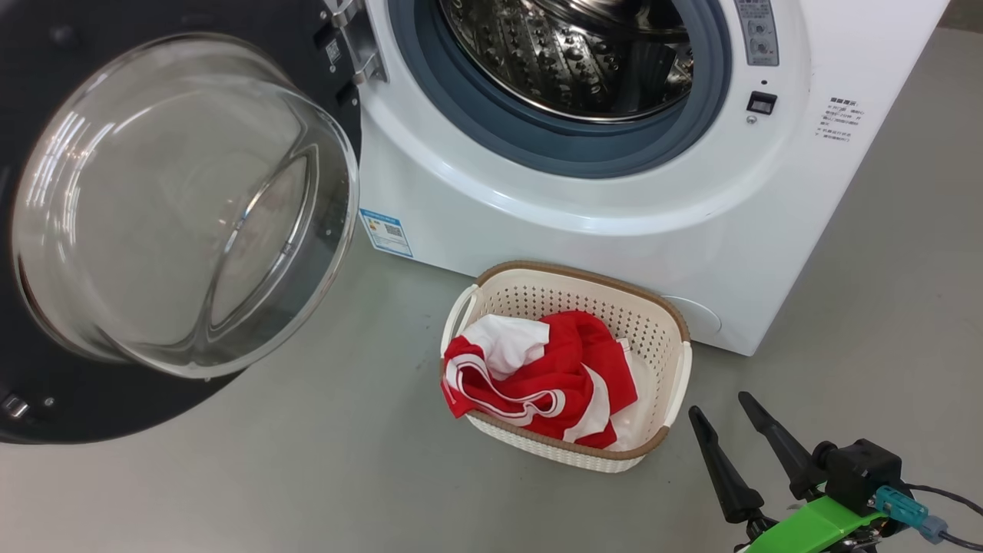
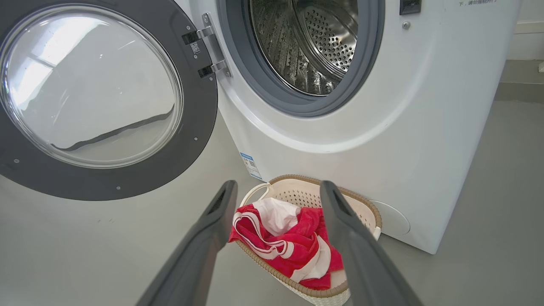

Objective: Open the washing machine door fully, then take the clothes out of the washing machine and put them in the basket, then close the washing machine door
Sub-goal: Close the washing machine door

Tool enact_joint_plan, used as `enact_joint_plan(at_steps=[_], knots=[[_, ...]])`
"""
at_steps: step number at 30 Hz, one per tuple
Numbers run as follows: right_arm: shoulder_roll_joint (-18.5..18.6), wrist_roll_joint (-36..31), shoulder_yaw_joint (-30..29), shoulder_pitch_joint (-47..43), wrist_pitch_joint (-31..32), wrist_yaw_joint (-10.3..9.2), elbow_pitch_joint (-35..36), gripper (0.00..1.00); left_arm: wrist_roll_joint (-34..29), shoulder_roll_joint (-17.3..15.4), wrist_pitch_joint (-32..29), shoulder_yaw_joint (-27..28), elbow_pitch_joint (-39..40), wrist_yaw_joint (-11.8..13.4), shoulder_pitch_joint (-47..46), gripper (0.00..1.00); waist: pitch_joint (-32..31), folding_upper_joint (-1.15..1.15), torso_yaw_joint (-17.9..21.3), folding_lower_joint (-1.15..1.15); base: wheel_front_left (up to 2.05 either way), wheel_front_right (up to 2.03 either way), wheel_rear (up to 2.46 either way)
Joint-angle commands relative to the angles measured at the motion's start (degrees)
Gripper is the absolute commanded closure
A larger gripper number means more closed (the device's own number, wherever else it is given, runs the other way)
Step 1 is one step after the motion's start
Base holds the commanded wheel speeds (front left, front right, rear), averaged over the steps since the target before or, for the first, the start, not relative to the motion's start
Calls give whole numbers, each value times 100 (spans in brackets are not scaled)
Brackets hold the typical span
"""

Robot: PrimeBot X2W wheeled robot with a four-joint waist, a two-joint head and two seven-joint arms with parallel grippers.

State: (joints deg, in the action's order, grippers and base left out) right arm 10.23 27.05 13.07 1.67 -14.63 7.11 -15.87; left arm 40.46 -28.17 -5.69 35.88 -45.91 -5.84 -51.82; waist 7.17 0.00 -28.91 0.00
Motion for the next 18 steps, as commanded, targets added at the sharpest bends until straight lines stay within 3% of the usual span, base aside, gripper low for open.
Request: enact_joint_plan(at_steps=[1,9,18], knots=[[43,-47,95,122,-37,37,151,0,30,-437,-222,0,0,7,-91,100,19,0,-8,0,0,0,0],[101,-47,136,224,-37,37,163,0,466,-720,-2032,-96,-1135,-24,-393,100,155,0,31,0,0,0,0],[131,-47,97,205,-37,37,171,0,700,-584,-3300,-367,-1220,-124,-220,100,171,0,97,0,0,0,0]])
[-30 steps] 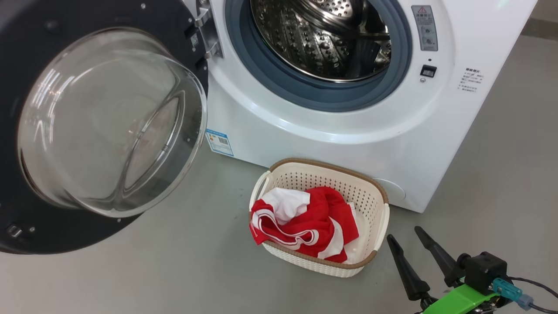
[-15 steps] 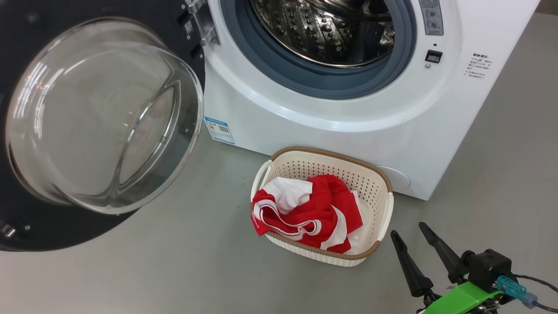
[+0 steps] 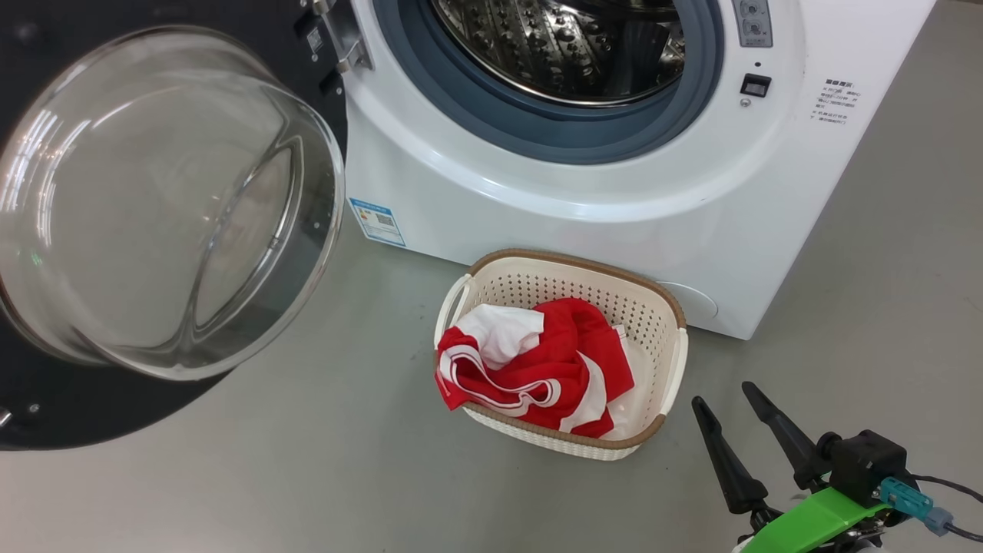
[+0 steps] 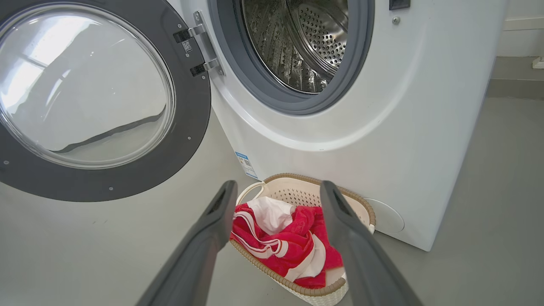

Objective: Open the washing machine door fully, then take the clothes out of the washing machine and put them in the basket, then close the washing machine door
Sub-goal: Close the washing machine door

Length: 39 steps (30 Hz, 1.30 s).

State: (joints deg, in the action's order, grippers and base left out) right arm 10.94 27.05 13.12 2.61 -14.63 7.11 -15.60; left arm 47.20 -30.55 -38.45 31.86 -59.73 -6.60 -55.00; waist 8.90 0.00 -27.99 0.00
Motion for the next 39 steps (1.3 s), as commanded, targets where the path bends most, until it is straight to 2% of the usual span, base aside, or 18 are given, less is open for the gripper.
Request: enact_joint_plan(at_steps=[1,17,29,39], knots=[[64,-48,84,112,-37,37,144,0,41,-329,-165,-5,197,-53,129,100,-8,0,11,0,0,0,0],[-13,-87,-71,12,-37,37,150,0,441,-32,-1352,-287,1550,-84,811,100,-258,0,61,0,0,0,0],[-62,-97,-232,-208,-37,37,159,0,993,249,-2275,-601,3110,-88,1702,100,-560,0,189,0,0,0,0],[-98,-106,-295,-322,-37,37,159,0,1641,523,-2657,-1106,4471,-88,2222,100,-706,0,368,0,0,0,0]])
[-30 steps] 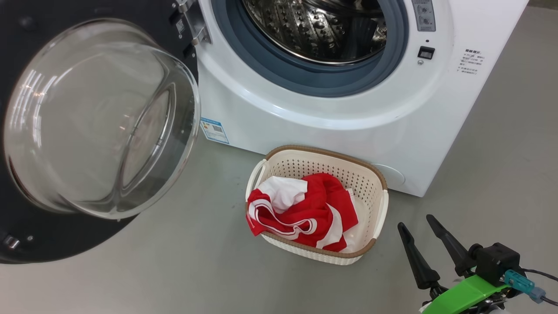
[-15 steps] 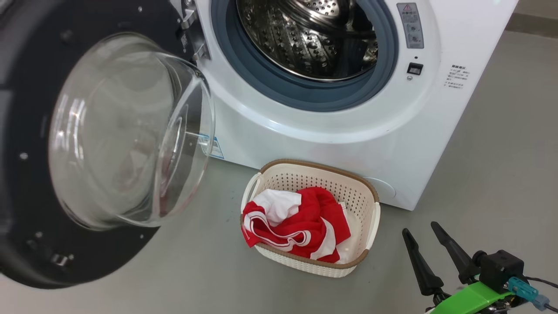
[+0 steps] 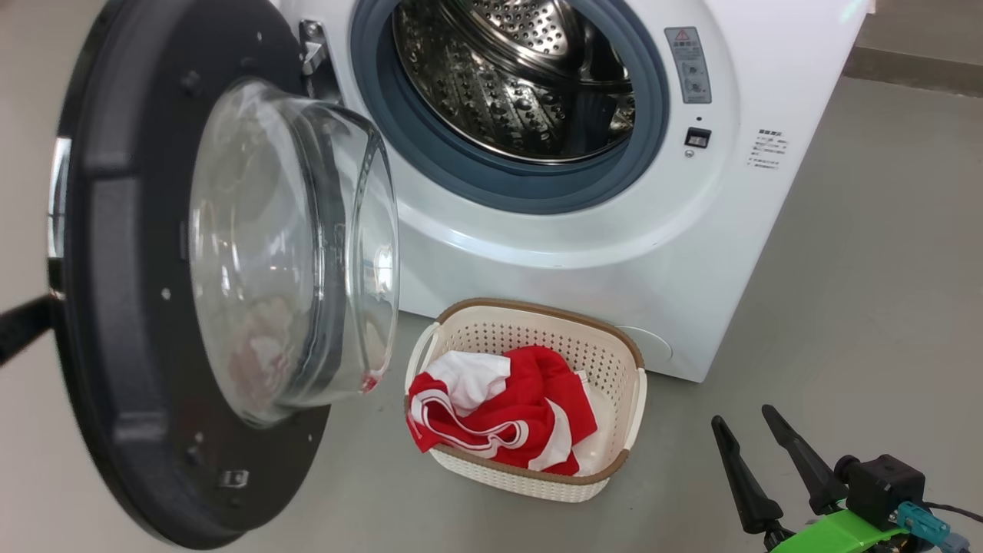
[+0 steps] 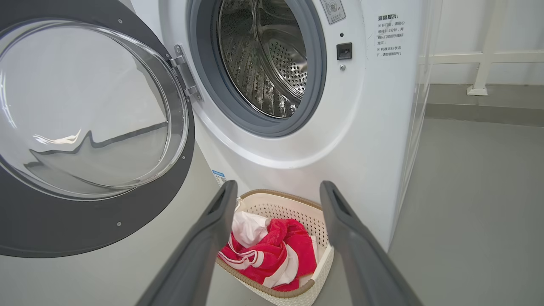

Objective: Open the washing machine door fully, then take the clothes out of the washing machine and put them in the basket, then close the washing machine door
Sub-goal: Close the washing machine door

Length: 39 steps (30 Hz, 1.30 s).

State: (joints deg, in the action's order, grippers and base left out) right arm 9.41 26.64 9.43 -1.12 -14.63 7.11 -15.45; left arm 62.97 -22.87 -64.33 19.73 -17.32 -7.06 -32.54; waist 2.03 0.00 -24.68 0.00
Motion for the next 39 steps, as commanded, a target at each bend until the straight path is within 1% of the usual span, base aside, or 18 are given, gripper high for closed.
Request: enact_joint_plan(at_steps=[1,10,16,22,27,33,35,36,37,38,39], knots=[[57,-65,69,47,-37,37,150,0,86,-237,-69,42,336,-42,22,100,-21,0,53,0,0,0,0],[82,-75,11,42,-37,37,177,0,482,76,172,-545,1087,-42,85,100,13,0,171,0,0,0,0],[74,-81,14,75,-37,37,168,0,561,321,498,-893,1321,-43,99,100,44,0,231,0,0,0,0],[80,-86,46,97,-37,37,169,0,546,268,725,-945,1276,-43,124,100,47,0,284,0,0,0,0],[83,-86,35,72,-37,37,170,0,527,127,955,-974,1206,-43,250,100,49,0,256,0,0,0,0],[26,-87,131,47,-37,37,146,0,565,96,1459,-988,1130,-43,782,100,-52,0,163,0,0,0,0],[20,-81,164,29,-37,37,132,0,557,96,1633,-1000,1104,-43,979,95,-100,0,126,0,0,0,0],[16,-77,179,19,-37,37,125,0,546,94,1729,-1004,1105,-43,1088,86,-123,0,111,0,0,0,0],[12,-73,189,8,-37,37,120,0,519,90,1841,-1005,1100,-43,1192,71,-152,0,91,0,0,0,0],[9,-72,207,-2,-37,37,118,0,513,85,1942,-1008,1092,-43,1297,62,-170,0,82,0,0,0,0],[11,-70,220,-8,-37,37,119,0,533,89,2036,-1005,1084,-43,1395,58,-180,0,72,0,0,0,0]])
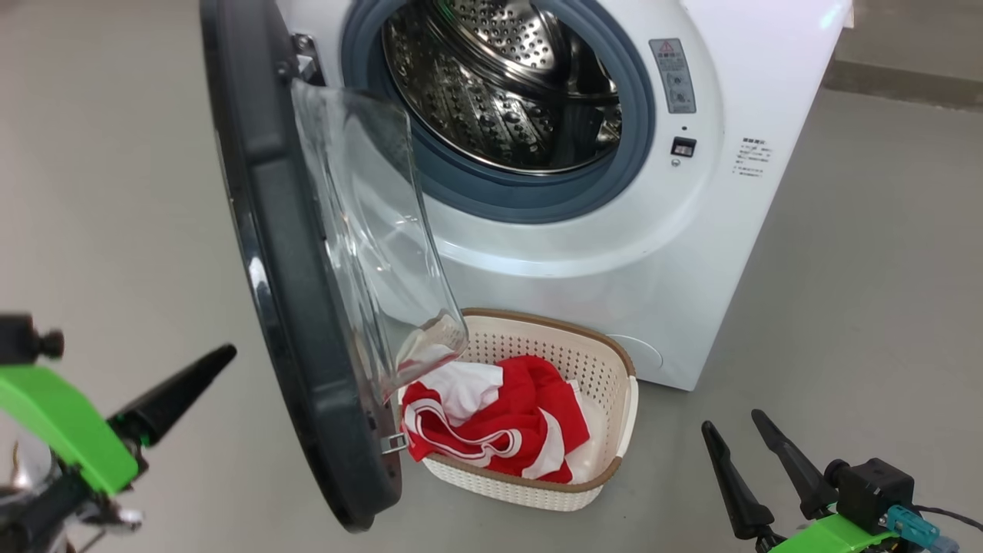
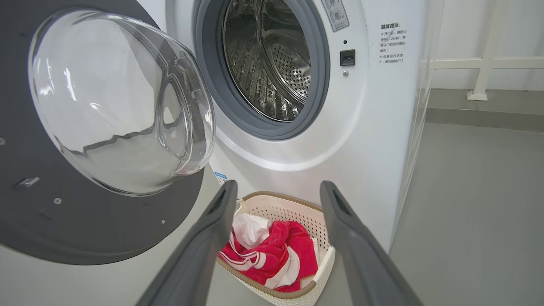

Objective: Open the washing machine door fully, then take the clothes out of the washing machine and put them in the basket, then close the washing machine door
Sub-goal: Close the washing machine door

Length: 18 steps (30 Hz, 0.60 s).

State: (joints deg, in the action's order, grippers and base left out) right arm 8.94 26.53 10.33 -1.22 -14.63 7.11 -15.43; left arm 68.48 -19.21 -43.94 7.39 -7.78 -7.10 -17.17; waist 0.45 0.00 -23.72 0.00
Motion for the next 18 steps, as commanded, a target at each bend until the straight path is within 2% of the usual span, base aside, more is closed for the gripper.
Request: enact_joint_plan(at_steps=[1,2,3,8,18], knots=[[63,-57,135,-1,-37,37,118,0,-4,-272,90,235,113,-38,-68,49,-32,0,-39,0,0,0,0],[68,-54,135,-7,-37,37,116,0,10,-272,165,226,89,-38,-1,9,-43,0,-56,0,0,0,0],[75,-54,137,-12,-37,37,115,0,37,-275,224,193,92,-38,67,0,-52,0,-75,0,0,0,0],[93,-58,140,-40,-37,37,120,0,111,-244,743,112,86,-38,456,0,-76,0,-160,0,0,0,0],[107,-52,156,-68,-37,37,101,0,116,-224,1996,-391,-162,-38,1215,0,-115,0,-252,0,0,0,0]])
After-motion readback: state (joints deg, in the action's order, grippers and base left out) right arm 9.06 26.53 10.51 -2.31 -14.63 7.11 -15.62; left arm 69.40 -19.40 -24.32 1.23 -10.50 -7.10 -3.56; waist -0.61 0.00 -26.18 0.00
